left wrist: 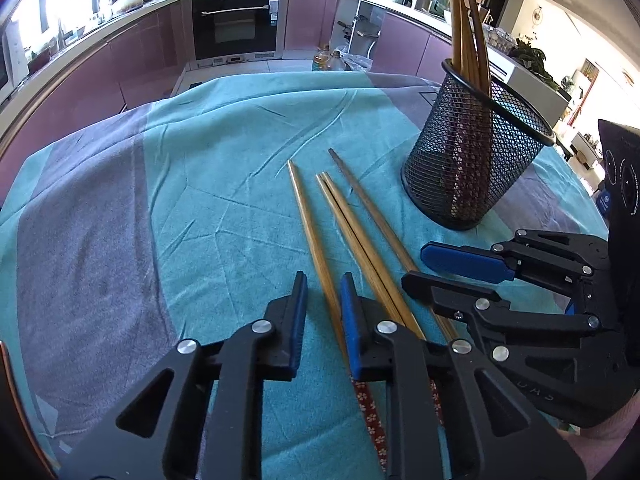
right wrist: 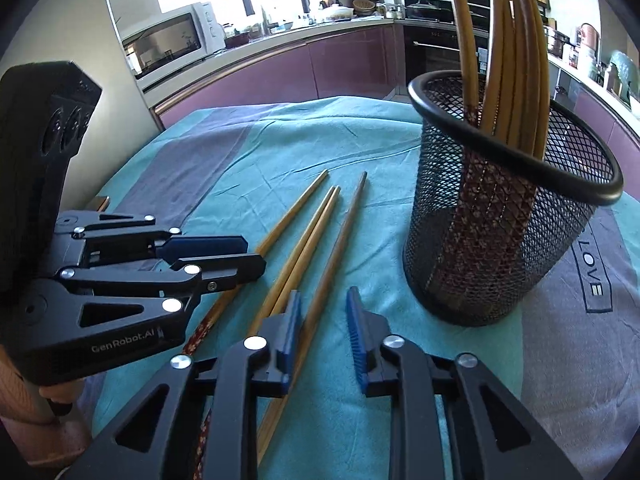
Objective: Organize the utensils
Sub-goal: 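Close the left gripper on a chopstick while the right gripper grasps another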
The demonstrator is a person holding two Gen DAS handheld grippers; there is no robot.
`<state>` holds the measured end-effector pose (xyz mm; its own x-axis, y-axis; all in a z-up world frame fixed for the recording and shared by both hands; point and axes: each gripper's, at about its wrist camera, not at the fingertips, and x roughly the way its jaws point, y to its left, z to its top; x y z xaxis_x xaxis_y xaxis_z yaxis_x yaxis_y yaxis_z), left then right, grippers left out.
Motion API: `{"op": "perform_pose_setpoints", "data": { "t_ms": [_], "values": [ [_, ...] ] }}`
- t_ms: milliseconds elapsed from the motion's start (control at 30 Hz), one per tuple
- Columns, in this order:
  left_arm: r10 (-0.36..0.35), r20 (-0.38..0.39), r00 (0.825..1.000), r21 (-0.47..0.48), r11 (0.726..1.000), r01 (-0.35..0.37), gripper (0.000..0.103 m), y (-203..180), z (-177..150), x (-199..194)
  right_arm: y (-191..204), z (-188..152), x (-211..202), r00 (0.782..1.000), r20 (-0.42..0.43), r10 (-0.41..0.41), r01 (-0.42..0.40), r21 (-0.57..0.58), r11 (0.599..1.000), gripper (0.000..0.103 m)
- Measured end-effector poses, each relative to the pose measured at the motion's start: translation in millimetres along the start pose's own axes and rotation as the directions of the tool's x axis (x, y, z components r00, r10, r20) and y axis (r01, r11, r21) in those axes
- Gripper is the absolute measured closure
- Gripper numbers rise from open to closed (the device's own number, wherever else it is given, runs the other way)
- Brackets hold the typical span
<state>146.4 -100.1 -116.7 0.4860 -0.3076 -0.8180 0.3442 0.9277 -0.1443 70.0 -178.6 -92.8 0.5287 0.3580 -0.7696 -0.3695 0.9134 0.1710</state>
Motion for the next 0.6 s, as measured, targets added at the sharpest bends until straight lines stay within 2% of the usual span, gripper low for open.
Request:
{"op": "perform_pose_setpoints", "data": {
  "t_ms": [33, 100, 333, 467, 600],
  "values": [
    [-0.005, 0.001, 1.0, -0.007, 1.0, 0.005, 0.092, 1, 0, 0, -2, 0, 0, 1.0, 0.002, 0.007, -0.007, 0.013, 1.0, 0.09],
    [-0.01, 0.009, 1.0, -0.028, 1.0, 0.01, 0.093, 2, -1, 0, -7, -1, -2, 1.0, 0.005, 0.022, -0.022, 0.041, 0.999, 0.093],
    [-0.05, 0.042, 0.998, -0.096, 0.994, 0.054, 0.094, 14, -7, -10, -16, -7, -15, 0.997, 0.045, 0.058, -0.062, 0.098, 0.993, 0.097],
    [-0.079, 0.053, 0.995, -0.074, 0.994, 0.083, 0.095, 10, -12, -20, -11, -9, -26, 0.993, 0.066, 0.094, -0.098, 0.065, 0.993, 0.097],
    [-0.102, 0.037, 0.994, -0.047, 0.993, 0.104, 0.095, 5, -17, -19, -7, -11, -25, 0.994, 0.036, 0.106, -0.107, 0.032, 0.994, 0.097]
  ]
}}
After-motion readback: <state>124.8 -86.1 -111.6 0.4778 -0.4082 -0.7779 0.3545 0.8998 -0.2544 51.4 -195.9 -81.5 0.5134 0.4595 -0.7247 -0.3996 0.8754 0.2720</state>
